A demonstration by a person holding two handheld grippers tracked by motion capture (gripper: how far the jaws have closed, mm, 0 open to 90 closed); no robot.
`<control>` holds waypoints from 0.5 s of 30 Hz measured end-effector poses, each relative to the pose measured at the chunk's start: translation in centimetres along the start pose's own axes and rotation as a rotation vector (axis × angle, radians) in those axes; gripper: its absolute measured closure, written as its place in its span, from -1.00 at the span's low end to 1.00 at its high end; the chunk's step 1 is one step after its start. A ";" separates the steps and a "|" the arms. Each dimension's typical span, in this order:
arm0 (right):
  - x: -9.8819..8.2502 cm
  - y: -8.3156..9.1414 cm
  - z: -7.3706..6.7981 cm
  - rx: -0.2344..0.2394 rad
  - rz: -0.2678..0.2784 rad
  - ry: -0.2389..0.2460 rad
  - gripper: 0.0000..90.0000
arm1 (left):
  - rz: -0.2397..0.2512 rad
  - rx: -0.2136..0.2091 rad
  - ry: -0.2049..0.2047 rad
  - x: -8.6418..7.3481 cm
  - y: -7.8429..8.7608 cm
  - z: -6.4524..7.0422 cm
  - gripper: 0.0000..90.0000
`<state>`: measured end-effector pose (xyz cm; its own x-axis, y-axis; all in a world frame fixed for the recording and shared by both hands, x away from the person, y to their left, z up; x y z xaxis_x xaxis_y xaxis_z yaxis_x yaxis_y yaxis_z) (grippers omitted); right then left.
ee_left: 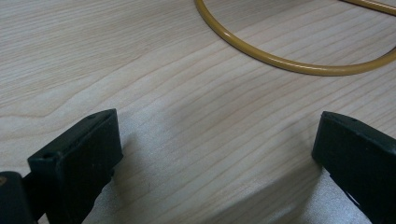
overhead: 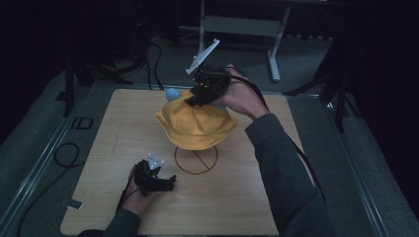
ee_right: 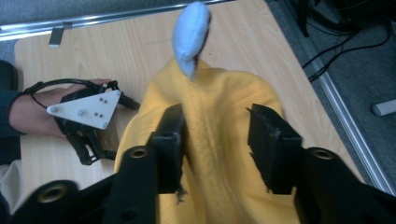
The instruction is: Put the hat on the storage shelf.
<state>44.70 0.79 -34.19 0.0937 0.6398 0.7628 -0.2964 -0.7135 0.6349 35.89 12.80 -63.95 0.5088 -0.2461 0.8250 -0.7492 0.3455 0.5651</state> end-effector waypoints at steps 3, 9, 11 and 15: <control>0.2 0.7 0.3 -0.015 0.016 -0.011 0.11 | 0.002 0.000 0.002 0.0 0.0 0.0 -0.97; 0.4 1.6 0.6 -0.029 0.031 -0.010 0.05 | 0.002 0.000 0.001 0.0 0.0 0.0 -0.97; 0.5 2.0 0.7 -0.039 0.043 -0.008 0.03 | 0.001 0.000 0.001 0.0 0.0 0.0 -0.97; 0.7 2.4 0.9 -0.055 0.054 -0.003 0.01 | 0.002 0.000 0.001 0.0 0.0 0.0 -0.97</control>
<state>44.90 -0.76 -32.06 0.0787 0.5997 0.7963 -0.3526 -0.7304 0.5849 35.90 12.78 -63.95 0.5080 -0.2448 0.8258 -0.7499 0.3459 0.5639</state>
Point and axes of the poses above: each handheld gripper's, and its own axes: y roughly backward along the jaws, x roughly out of its top, z roughly to its right, the point moved 10 cm from there along -y, roughly forward along the jaws, and after that the axes turned 12 degrees about z, right-handed, at the moved point
